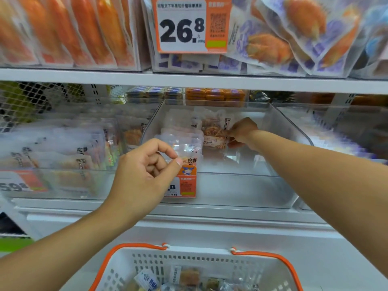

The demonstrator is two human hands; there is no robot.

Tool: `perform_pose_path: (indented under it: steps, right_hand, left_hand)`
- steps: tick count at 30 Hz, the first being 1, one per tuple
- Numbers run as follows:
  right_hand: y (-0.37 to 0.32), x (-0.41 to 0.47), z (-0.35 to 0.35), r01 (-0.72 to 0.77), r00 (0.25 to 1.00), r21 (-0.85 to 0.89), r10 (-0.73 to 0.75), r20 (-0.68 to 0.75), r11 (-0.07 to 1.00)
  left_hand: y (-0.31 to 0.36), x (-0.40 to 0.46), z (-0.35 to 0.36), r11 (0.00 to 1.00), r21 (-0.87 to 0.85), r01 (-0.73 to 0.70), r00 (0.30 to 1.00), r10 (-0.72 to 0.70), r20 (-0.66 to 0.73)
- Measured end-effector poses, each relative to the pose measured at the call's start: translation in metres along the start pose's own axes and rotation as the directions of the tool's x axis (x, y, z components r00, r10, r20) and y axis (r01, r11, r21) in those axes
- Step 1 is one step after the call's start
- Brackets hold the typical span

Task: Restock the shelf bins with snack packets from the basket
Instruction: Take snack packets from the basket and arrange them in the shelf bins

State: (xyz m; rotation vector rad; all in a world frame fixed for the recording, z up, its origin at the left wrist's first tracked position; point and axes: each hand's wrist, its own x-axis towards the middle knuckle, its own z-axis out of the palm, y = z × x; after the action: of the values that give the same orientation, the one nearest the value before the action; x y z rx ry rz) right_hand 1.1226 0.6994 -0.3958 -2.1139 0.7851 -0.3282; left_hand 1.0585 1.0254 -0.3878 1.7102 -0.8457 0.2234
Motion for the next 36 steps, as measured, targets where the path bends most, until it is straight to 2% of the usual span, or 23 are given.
perform_pose_path:
  steps: [7, 13, 15, 21, 23, 24, 25, 26, 27, 28, 29, 30, 31, 32, 33, 34, 35, 36]
  right_hand:
    - [0.001, 0.005, 0.01, 0.003, 1.0, 0.096, -0.005, 0.023, 0.995]
    - [0.013, 0.009, 0.004, -0.112, 0.989, 0.216, 0.088, 0.119, 0.97]
    - [0.013, 0.007, 0.0, -0.117, 0.987, 0.195, 0.094, 0.127, 0.974]
    - [-0.003, -0.018, -0.025, -0.074, 0.997, -0.021, 0.074, 0.012, 0.997]
    - [-0.017, -0.045, -0.035, 0.027, 0.998, -0.172, -0.036, -0.051, 0.985]
    - [-0.024, -0.064, -0.041, 0.138, 0.979, -0.24, -0.168, -0.112, 0.961]
    - [-0.029, -0.087, -0.047, 0.259, 0.93, -0.285, -0.318, -0.185, 0.923]
    - [-0.03, -0.113, -0.05, 0.387, 0.845, -0.321, -0.472, -0.252, 0.864]
    - [-0.025, -0.142, -0.049, 0.505, 0.748, -0.377, -0.612, -0.257, 0.776]
    - [-0.015, -0.172, -0.043, 0.616, 0.66, -0.424, -0.729, -0.181, 0.664]
    - [0.002, -0.2, -0.032, 0.71, 0.599, -0.445, -0.801, -0.028, 0.546]
    - [0.024, -0.225, -0.021, 0.785, 0.553, -0.438, -0.813, 0.179, 0.438]
    - [0.05, -0.248, -0.01, 0.839, 0.522, -0.405, -0.749, 0.409, 0.364]
    - [0.08, -0.266, 0.001, 0.85, 0.527, -0.384, -0.565, 0.634, 0.361]
    - [0.112, -0.282, 0.012, 0.831, 0.519, -0.396, -0.29, 0.804, 0.391]
    - [0.144, -0.296, 0.022, 0.789, 0.482, -0.437, 0.008, 0.876, 0.432]
    - [0.177, -0.306, 0.033, 0.745, 0.42, -0.473, 0.219, 0.88, 0.471]
    - [0.205, -0.314, 0.042, 0.716, 0.379, -0.486, 0.305, 0.874, 0.501]
  left_hand:
    - [0.002, -0.002, 0.002, 1.0, -0.007, 0.009, 0.999, -0.009, 0.032]
    - [0.001, -0.001, 0.002, 0.999, -0.003, 0.051, 0.996, -0.051, 0.073]
    - [0.001, -0.002, 0.001, 0.998, -0.001, 0.059, 0.995, -0.058, 0.08]
    - [0.009, -0.007, -0.003, 0.999, -0.011, 0.032, 0.994, -0.031, 0.108]
    - [0.01, -0.008, -0.006, 1.0, 0.006, 0.012, 0.992, -0.013, 0.129]
    - [0.009, -0.009, -0.007, 1.0, 0.021, 0.008, 0.988, -0.011, 0.154]
    - [0.008, -0.01, -0.007, 0.999, 0.046, 0.009, 0.979, -0.018, 0.202]
    - [0.005, -0.012, -0.006, 0.996, 0.088, 0.018, 0.958, -0.043, 0.282]
    - [0.003, -0.017, -0.005, 0.987, 0.155, 0.039, 0.91, -0.1, 0.404]
    - [0.0, -0.023, -0.003, 0.968, 0.244, 0.062, 0.812, -0.192, 0.551]
    - [-0.002, -0.031, 0.0, 0.935, 0.348, 0.071, 0.653, -0.307, 0.692]
    - [-0.005, -0.041, 0.004, 0.894, 0.445, 0.05, 0.453, -0.418, 0.788]
    - [-0.008, -0.05, 0.008, 0.857, 0.516, -0.008, 0.259, -0.496, 0.829]
    - [-0.009, -0.059, 0.013, 0.83, 0.552, -0.082, 0.103, -0.544, 0.833]
    - [-0.009, -0.068, 0.02, 0.813, 0.564, -0.146, -0.007, -0.571, 0.821]
    - [-0.009, -0.075, 0.026, 0.802, 0.565, -0.192, -0.07, -0.586, 0.807]
    - [-0.007, -0.081, 0.033, 0.793, 0.565, -0.226, -0.1, -0.596, 0.797]
    - [-0.006, -0.086, 0.039, 0.787, 0.564, -0.25, -0.109, -0.601, 0.792]
